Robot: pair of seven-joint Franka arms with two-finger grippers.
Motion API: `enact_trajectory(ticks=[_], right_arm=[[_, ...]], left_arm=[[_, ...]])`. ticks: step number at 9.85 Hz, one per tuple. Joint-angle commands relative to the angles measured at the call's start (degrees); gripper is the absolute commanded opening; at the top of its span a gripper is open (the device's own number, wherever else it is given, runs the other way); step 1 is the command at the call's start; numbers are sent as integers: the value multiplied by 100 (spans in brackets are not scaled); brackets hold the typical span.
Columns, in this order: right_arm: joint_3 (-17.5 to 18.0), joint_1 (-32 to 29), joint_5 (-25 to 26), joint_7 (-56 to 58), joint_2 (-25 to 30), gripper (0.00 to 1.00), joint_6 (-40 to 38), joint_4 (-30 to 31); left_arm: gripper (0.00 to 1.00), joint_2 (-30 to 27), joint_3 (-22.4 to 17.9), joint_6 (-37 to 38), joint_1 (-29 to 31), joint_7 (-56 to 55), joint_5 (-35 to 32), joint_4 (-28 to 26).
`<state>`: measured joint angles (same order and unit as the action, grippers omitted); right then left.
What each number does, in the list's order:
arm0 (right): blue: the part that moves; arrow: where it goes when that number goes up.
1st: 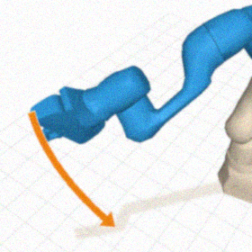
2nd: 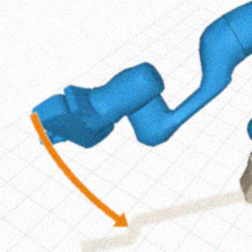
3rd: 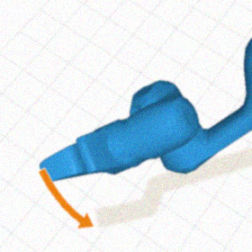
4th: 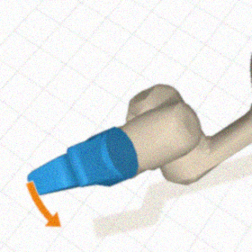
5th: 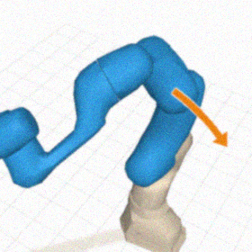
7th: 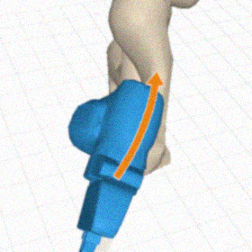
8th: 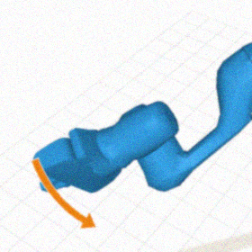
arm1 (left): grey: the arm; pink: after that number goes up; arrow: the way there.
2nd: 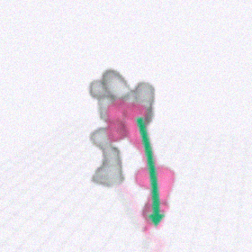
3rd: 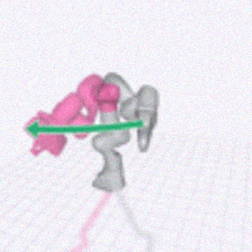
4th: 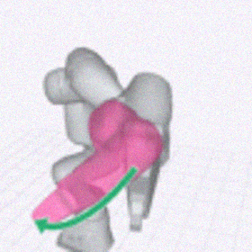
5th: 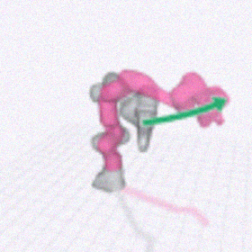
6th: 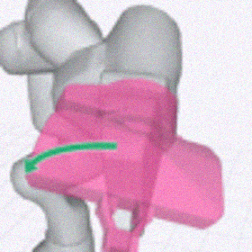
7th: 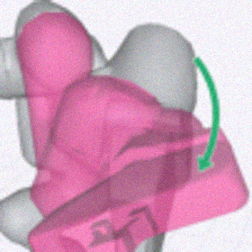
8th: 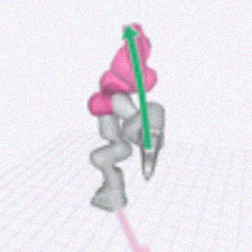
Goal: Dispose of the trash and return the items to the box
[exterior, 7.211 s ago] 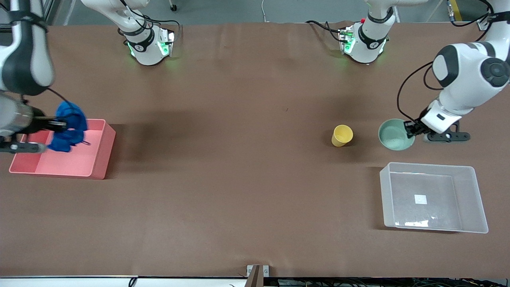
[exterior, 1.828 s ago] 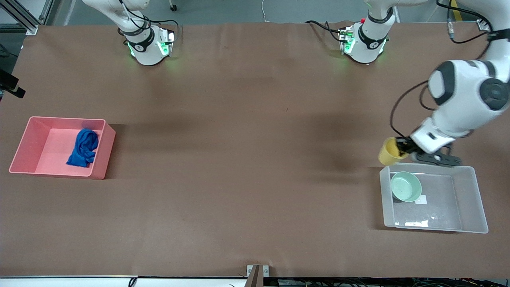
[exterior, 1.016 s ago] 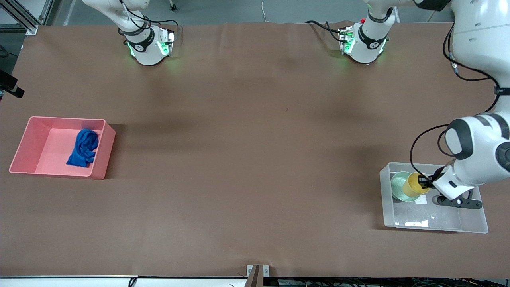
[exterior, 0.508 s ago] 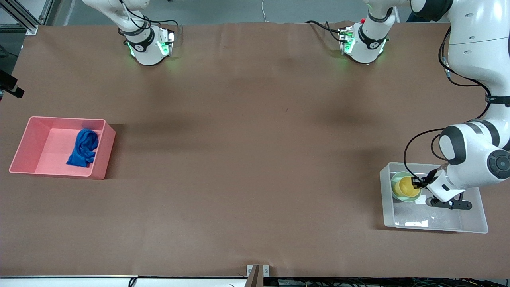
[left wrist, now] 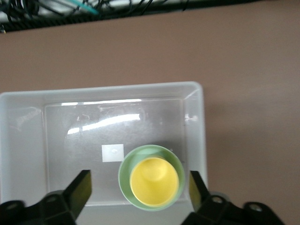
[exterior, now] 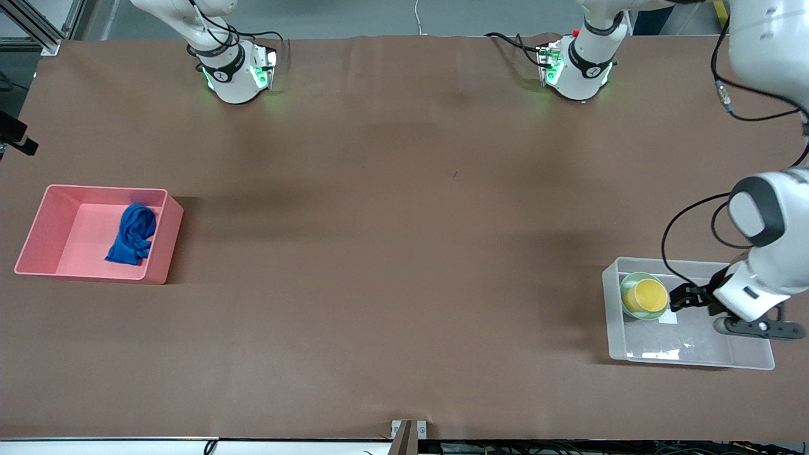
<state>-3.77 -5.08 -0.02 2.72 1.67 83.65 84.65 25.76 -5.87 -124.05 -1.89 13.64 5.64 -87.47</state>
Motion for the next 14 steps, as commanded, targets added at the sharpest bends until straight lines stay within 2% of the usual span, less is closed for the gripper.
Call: enact_trajectory(ticks=[1,4,7,8,11,14], right_arm=[[-19,24,55,18,9,100,-59,-36],[-19,24,55,18,9,100,-59,-36],[-19,24,55,18,9,100,-59,-36],[-19,24,55,18,9,100,-59,-36],[-19,24,55,18,9,100,-59,-36],[-10,42,63,0,9,100,-59,-36]], left_arm=[[100,-1024,208,519,-30,-150,7,-690],[100,-2220,787,1302,-13,-912,-387,-1165],[100,-2811,1079,2128,-22,-1609,-433,-1219],[100,-2830,1079,2391,-39,-1593,-441,-1045],[100,-2322,957,3358,-144,-1619,-441,70],[100,-2400,755,3535,-250,-1645,-441,3]])
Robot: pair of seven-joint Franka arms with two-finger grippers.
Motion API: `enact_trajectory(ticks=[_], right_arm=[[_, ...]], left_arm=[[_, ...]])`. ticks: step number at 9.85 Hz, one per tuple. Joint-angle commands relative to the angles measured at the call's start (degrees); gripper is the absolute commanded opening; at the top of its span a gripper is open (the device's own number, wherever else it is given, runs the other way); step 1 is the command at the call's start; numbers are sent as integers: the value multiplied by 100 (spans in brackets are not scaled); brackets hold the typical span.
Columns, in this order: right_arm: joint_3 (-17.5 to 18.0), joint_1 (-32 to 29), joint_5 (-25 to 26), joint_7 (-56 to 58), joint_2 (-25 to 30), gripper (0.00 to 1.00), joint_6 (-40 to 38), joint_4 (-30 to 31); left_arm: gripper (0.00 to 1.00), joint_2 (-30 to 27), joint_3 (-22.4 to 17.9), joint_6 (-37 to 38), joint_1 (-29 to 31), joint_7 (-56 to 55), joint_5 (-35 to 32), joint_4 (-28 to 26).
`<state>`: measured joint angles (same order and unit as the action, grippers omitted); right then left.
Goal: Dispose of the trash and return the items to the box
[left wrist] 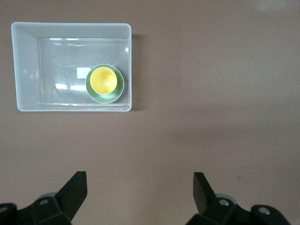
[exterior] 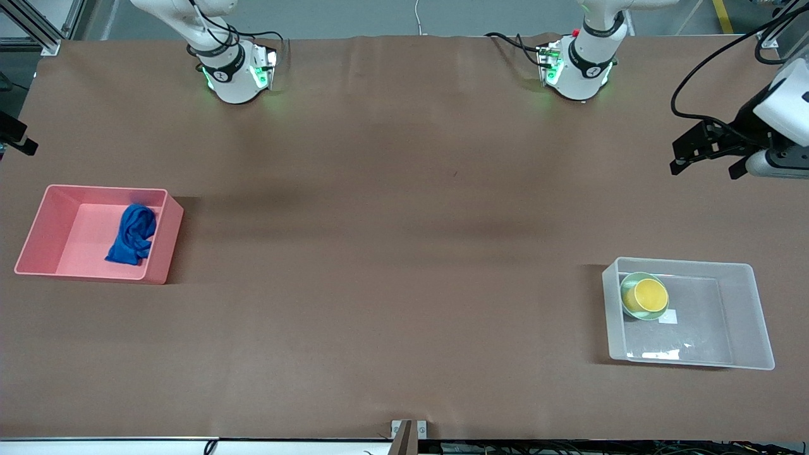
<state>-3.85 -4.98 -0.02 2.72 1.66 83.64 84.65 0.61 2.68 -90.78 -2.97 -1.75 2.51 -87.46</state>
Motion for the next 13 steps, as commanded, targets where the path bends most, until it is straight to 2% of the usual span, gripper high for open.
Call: enact_trajectory(ticks=[1,3,13], right_arm=[[-2,32,72,0,10,100,-58,-36],[-2,24,63,9,10,100,-58,-36],[-2,23,63,18,10,100,-58,-36]], left_arm=[[100,71,-109,219,-134,-123,-128,-68],[100,-113,-109,192,-134,-141,-128,-279],[100,-140,-65,227,-134,-123,-365,-271]])
